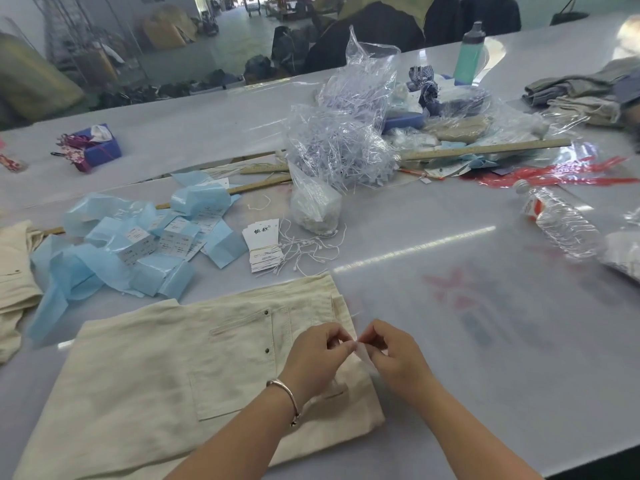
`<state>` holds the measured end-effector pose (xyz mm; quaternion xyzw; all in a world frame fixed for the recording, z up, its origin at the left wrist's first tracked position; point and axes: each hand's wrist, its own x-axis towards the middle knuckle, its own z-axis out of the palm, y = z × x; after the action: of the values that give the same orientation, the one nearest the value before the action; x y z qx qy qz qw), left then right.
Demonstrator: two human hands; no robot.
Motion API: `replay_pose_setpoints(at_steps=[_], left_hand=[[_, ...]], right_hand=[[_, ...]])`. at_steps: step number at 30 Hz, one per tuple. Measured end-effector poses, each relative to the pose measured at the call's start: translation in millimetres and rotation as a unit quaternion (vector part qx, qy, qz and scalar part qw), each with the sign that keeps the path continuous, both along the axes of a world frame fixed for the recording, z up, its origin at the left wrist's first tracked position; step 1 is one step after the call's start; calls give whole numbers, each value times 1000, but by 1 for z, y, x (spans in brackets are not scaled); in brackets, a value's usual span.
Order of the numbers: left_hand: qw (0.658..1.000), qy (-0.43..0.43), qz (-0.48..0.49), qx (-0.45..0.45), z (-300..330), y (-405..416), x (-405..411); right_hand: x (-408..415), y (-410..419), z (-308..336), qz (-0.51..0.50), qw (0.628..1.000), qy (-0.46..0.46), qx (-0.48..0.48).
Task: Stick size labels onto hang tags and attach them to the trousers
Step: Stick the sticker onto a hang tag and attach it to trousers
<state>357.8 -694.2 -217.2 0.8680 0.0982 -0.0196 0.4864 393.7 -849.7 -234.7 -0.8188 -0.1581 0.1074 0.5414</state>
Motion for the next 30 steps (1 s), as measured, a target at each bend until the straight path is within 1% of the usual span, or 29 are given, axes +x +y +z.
replay_pose_setpoints(at_steps=[3,6,10,13,24,26,30], left_hand=[[998,-15,37,-48,6,5,-3],[996,-29,30,-82,14,8,-5],[998,-34,-4,-46,22,7,-6],[999,-28,-19,-26,25,6,-6],[999,-17,-39,-17,23,12,-6],[999,-21,-46,4,23,12,-6],[996,-41,-63,49,21,13,-5]], right_hand=[[2,0,7,-16,997,59,57],[2,0,10,-15,990,108,91],[0,2,15,-17,974,157,162],[-1,2,18,-12,967,172,188],[2,1,18,32,971,169,168],[1,2,17,32,977,153,148],[-1,5,20,32,991,88,98]])
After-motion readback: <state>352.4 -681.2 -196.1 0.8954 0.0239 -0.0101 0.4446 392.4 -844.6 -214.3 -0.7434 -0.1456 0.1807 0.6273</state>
